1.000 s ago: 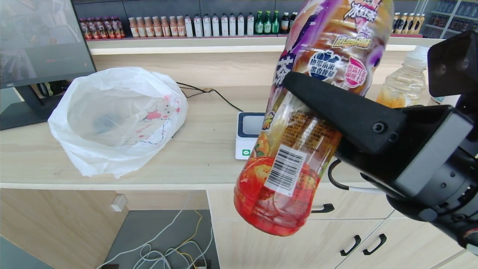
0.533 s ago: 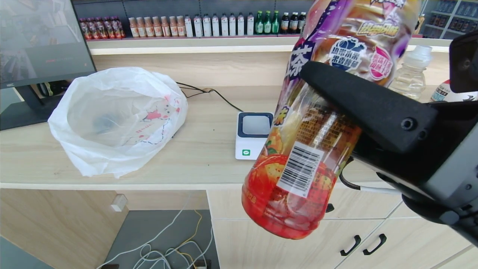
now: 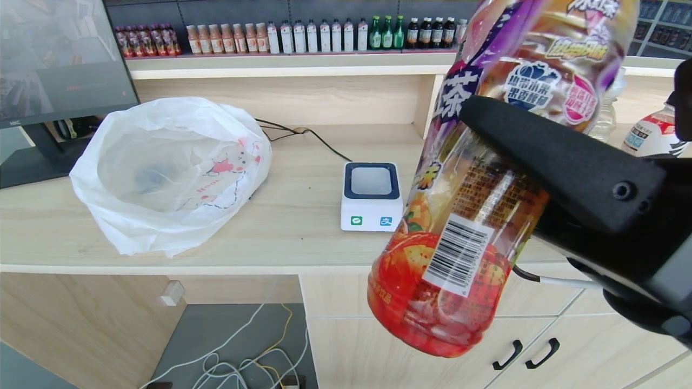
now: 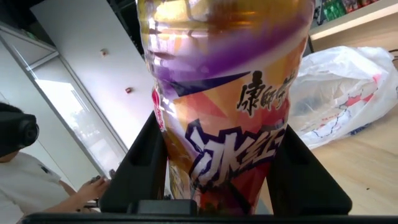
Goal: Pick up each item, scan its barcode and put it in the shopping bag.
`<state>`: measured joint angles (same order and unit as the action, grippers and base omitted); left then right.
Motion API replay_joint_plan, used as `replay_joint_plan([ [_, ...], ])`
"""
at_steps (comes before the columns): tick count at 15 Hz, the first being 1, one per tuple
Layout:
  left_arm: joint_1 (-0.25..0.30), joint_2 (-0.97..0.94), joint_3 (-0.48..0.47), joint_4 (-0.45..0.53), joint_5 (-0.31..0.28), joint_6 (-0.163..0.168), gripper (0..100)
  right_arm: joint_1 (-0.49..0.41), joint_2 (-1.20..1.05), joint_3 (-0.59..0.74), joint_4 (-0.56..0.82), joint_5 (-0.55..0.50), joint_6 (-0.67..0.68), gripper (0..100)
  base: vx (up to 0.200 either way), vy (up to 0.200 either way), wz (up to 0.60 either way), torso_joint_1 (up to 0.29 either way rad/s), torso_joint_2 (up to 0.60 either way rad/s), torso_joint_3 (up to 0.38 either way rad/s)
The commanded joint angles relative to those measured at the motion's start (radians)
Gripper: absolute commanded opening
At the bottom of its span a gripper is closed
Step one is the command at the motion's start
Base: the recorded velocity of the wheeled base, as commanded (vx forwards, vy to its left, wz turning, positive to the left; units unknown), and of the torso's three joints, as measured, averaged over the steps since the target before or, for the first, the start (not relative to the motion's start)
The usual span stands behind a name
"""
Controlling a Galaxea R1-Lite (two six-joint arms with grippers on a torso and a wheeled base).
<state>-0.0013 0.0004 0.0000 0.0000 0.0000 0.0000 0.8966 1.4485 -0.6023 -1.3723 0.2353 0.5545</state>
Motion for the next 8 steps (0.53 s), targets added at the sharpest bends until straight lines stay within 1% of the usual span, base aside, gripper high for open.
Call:
replay_joint_plan([
  [1, 0.0, 0.0, 0.0, 0.0, 0.0, 0.0, 100, -0.061, -0.014, 0.041, 0.002, -0.001, -0.059, 0, 0.0, 0.0, 0.0, 0.0, 0.0, 0.0],
  [2, 0.0, 0.0, 0.0, 0.0, 0.0, 0.0, 100, -0.107, -0.019, 0.084, 0.002, 0.001, -0.113, 0, 0.0, 0.0, 0.0, 0.0, 0.0, 0.0],
  [3, 0.0, 0.0, 0.0, 0.0, 0.0, 0.0, 100, -0.134, -0.036, 0.136, 0.001, 0.001, -0.149, 0, 0.0, 0.0, 0.0, 0.0, 0.0, 0.0],
  [4, 0.0, 0.0, 0.0, 0.0, 0.0, 0.0, 100, -0.146, -0.062, 0.197, 0.002, -0.001, -0.173, 0, 0.0, 0.0, 0.0, 0.0, 0.0, 0.0],
  [6, 0.0, 0.0, 0.0, 0.0, 0.0, 0.0, 100, -0.156, -0.089, 0.263, 0.001, -0.013, -0.252, 0, 0.0, 0.0, 0.0, 0.0, 0.0, 0.0],
  [7, 0.0, 0.0, 0.0, 0.0, 0.0, 0.0, 100, -0.165, -0.092, 0.273, 0.001, -0.031, -0.278, 0, 0.0, 0.0, 0.0, 0.0, 0.0, 0.0],
  [8, 0.001, 0.0, 0.0, 0.0, 0.0, 0.0, 100, -0.186, -0.092, 0.273, 0.001, -0.09, -0.331, 0, 0.0, 0.0, 0.0, 0.0, 0.0, 0.0],
])
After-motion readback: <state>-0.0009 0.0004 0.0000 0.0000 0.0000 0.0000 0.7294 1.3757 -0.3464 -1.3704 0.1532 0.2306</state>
